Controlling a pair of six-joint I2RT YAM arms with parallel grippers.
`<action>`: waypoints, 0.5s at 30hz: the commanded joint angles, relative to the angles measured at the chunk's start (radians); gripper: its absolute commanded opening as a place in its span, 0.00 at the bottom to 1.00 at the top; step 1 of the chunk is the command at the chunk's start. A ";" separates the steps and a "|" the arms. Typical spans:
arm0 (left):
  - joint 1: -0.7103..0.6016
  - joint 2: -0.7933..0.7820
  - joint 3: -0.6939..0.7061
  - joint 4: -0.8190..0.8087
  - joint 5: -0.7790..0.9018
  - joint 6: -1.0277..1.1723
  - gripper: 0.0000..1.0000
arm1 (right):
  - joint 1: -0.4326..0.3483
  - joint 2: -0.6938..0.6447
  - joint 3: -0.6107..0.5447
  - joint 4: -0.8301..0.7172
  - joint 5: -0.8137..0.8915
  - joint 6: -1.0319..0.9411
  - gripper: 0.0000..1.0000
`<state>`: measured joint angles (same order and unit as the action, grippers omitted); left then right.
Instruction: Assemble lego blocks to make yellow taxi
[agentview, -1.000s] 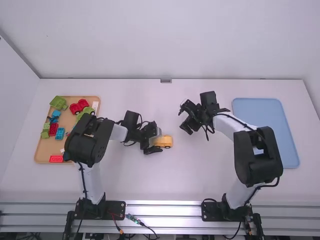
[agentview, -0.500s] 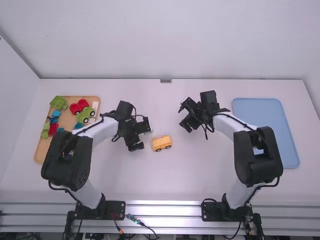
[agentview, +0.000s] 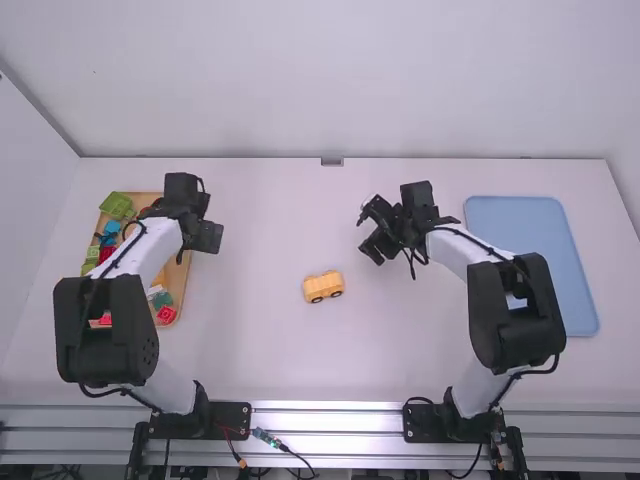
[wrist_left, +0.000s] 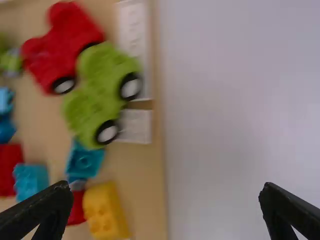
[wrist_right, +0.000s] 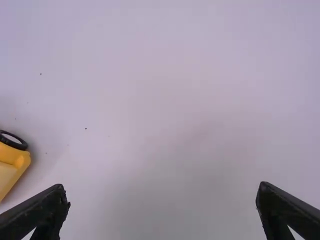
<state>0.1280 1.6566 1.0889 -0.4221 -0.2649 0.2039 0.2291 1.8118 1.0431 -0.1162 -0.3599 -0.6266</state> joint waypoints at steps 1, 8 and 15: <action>0.029 -0.020 -0.016 0.008 -0.118 -0.114 0.99 | 0.001 -0.026 -0.009 0.010 -0.005 -0.003 0.99; 0.100 -0.020 -0.071 -0.029 -0.350 -0.358 0.99 | 0.001 -0.026 -0.009 0.039 -0.005 -0.004 0.99; 0.246 -0.020 -0.126 0.038 -0.007 -0.218 0.99 | 0.001 -0.026 -0.009 0.077 -0.005 0.037 0.99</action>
<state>0.3325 1.6562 0.9813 -0.3847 -0.3893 -0.0349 0.2291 1.8114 1.0428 -0.0463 -0.3599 -0.6209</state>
